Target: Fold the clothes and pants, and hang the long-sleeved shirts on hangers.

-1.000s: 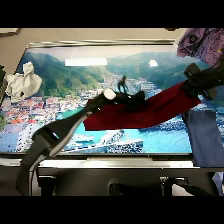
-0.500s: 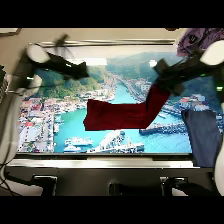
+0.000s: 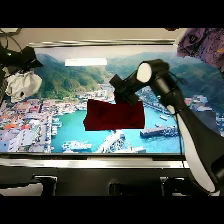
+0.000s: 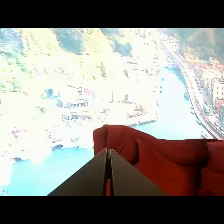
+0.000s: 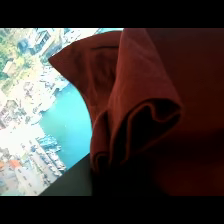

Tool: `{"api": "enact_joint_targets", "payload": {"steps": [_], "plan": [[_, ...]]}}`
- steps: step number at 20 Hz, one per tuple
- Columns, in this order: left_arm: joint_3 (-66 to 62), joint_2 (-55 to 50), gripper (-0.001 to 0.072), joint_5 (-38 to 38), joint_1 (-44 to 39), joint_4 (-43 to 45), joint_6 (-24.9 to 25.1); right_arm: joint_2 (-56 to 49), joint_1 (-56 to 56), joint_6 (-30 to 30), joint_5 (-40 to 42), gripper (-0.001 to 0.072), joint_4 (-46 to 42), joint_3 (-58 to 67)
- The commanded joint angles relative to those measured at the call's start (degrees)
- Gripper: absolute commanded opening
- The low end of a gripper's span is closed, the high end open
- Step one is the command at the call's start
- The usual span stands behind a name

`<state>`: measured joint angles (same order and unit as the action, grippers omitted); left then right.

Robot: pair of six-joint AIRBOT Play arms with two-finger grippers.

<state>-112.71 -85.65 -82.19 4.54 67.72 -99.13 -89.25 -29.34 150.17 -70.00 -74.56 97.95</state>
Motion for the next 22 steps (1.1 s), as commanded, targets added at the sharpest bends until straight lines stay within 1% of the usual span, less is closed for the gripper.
{"api": "enact_joint_targets", "payload": {"steps": [1,3,11,15,16,17,18,19,20,21,22], "plan": [[0.00,0.76,0.0018,-1.22,2.23,0.28,0.28,-3.30,-3.98,3.13,7.10,0.0026,2.62,0.00],[0.00,0.76,0.0018,-1.25,2.27,0.28,1.86,-4.42,-4.52,3.13,8.66,0.0026,4.98,0.00],[0.02,0.74,0.0018,-1.36,2.27,0.28,1.81,-7.80,-4.55,3.08,9.75,0.0027,5.03,0.00],[0.02,0.74,0.0018,-1.42,2.21,0.28,1.81,-10.23,-4.83,2.21,12.44,0.0037,6.32,0.00],[0.02,0.72,0.0018,-1.42,2.16,0.28,1.84,-10.80,-5.35,2.01,13.42,0.0087,6.69,0.00],[0.02,0.72,0.0018,-1.42,2.16,0.28,1.81,-11.17,-5.77,1.86,14.45,0.0168,6.75,0.00],[0.02,0.72,0.0018,-1.42,2.19,0.28,1.81,-11.37,-6.60,0.72,15.34,0.0268,6.91,0.00],[0.02,0.72,0.0018,-1.42,2.19,0.28,1.81,-11.37,-7.23,-1.01,16.28,0.0383,7.08,0.00],[0.02,0.70,0.0018,-1.42,2.19,0.28,1.81,-11.32,-7.43,-2.73,16.61,0.0468,7.74,0.02],[0.02,0.70,0.0018,-1.42,2.16,0.28,1.84,-11.32,-7.52,-5.05,16.44,0.0507,9.44,0.04],[0.02,0.70,0.0018,-1.42,2.16,0.28,1.81,-11.23,-7.52,-7.28,16.11,0.0507,10.80,0.04]]}}
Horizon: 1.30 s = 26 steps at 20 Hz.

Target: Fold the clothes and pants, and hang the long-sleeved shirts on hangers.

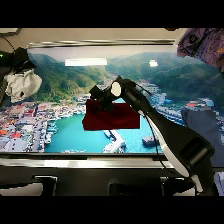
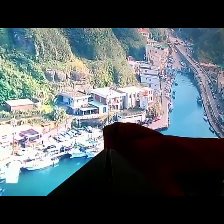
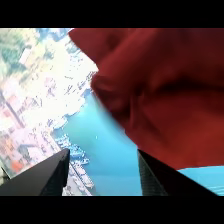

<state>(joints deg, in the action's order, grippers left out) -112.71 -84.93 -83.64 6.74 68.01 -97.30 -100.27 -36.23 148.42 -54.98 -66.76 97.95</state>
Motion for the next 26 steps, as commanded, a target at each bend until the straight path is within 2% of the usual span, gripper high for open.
{"api": "enact_joint_targets", "payload": {"steps": [1,5,7,8,9,12,14,15,17,20,26], "plan": [[0.02,-0.02,0.0018,0.04,-0.04,0.00,-0.02,0.09,-0.46,-7.15,0.68,0.0507,3.41,0.04],[0.02,0.00,0.0018,0.02,-0.04,0.00,-0.04,3.26,1.81,-11.74,-1.29,0.0507,2.49,0.04],[0.02,0.00,0.0018,0.02,-0.04,0.00,-0.04,5.95,5.55,-15.87,-3.82,0.0507,2.51,0.04],[0.02,0.00,0.0018,0.00,-0.04,0.00,-0.04,7.37,8.48,-19.39,-6.34,0.0526,2.78,0.04],[0.02,0.00,0.0018,0.00,-0.04,-0.02,-0.04,8.87,12.52,-24.11,-9.88,0.0612,3.65,0.04],[0.02,0.00,0.0018,0.02,-0.04,0.00,-0.02,11.32,27.26,-39.10,-20.50,0.0618,7.45,0.02],[0.02,0.00,0.0018,0.02,-0.04,-0.02,-0.02,11.15,37.09,-47.82,-24.09,0.0624,9.25,-1.40],[0.02,0.00,0.0018,0.02,-0.04,-0.02,-0.02,10.99,41.75,-52.61,-24.39,0.0624,11.37,-3.82],[0.02,-0.02,0.0018,0.07,-0.02,0.00,-0.02,9.62,49.62,-58.47,-25.22,0.0624,18.23,-9.49],[0.02,0.00,0.0018,0.07,-0.02,0.00,-0.02,7.21,54.51,-66.79,-24.55,0.0624,25.68,-18.14],[0.02,-0.02,0.0018,0.07,-0.04,0.00,-0.02,1.60,51.12,-73.85,-21.20,0.0623,28.87,-26.38]]}}
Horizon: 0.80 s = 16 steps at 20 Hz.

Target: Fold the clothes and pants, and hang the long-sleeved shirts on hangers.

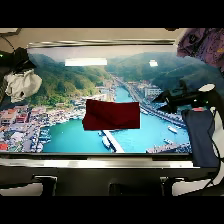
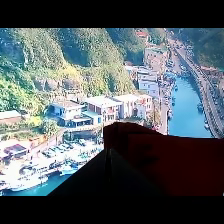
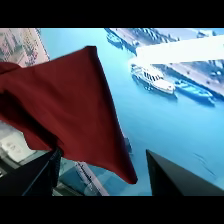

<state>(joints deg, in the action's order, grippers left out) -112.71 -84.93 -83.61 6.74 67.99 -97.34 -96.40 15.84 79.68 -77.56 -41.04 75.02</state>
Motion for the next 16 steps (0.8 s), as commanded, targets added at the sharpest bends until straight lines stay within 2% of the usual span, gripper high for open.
{"api": "enact_joint_targets", "payload": {"steps": [1,11,13,16], "plan": [[0.02,-0.02,0.0018,0.02,-0.04,0.00,0.02,-2.73,-2.25,-5.60,2.21,0.0623,3.10,-3.63],[0.02,-0.02,0.0018,0.02,-0.04,0.00,0.02,-5.92,-12.59,-4.55,7.58,0.0613,2.93,-3.63],[0.02,-0.02,0.0018,0.02,-0.04,0.00,0.02,-5.92,-12.94,-3.67,8.35,0.0583,2.93,-3.63],[0.02,-0.02,0.0018,0.02,-0.04,0.00,0.02,-5.92,-12.94,-3.06,8.66,0.0417,2.93,-3.61]]}}
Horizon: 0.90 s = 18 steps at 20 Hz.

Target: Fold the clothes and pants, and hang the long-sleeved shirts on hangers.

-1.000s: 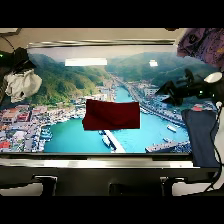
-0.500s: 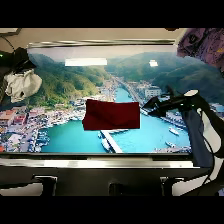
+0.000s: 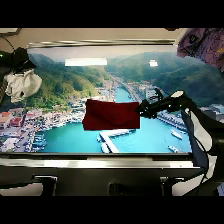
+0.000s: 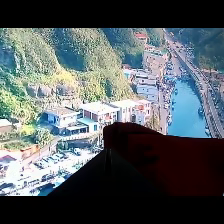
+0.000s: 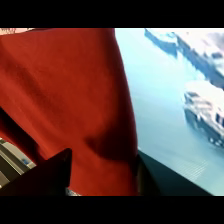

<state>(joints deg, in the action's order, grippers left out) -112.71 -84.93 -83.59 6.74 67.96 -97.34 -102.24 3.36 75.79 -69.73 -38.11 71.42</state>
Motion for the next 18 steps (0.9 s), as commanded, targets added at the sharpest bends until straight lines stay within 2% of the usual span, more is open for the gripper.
{"api": "enact_joint_targets", "payload": {"steps": [1,3,9,10,11,13,14,15,18], "plan": [[0.02,-0.02,0.0018,0.00,-0.04,0.02,0.02,-0.09,-0.46,0.81,0.92,0.0376,-0.04,-0.02],[0.02,-0.02,0.0018,0.00,-0.04,0.02,0.00,-0.09,-0.46,0.85,1.57,0.0304,-0.04,-0.02],[0.02,-0.02,0.0018,0.02,-0.04,0.02,0.00,-0.61,-0.46,1.66,1.09,0.0317,-0.52,-0.26],[0.02,-0.02,0.0018,0.02,-0.04,0.02,0.00,-1.01,-0.61,1.62,0.35,0.0279,-0.59,-0.26],[0.02,-0.02,0.0018,0.02,-0.04,0.00,0.00,-1.27,-1.09,1.62,-0.20,0.0209,-1.66,-0.26],[0.02,-0.02,0.0018,0.02,-0.04,0.00,0.00,-1.29,-2.99,1.60,-0.31,0.0162,-3.67,-0.24],[0.02,-0.02,0.0018,0.02,-0.04,0.02,0.00,-1.27,-3.63,1.53,-0.07,0.0063,-3.58,-0.20],[0.02,-0.02,0.0018,0.02,-0.04,0.02,0.00,-1.20,-3.74,1.60,0.46,0.0026,-2.86,-0.17],[0.02,-0.02,0.0018,0.02,-0.04,0.02,0.02,-0.17,-2.43,3.08,1.16,0.0025,-1.73,2.38]]}}
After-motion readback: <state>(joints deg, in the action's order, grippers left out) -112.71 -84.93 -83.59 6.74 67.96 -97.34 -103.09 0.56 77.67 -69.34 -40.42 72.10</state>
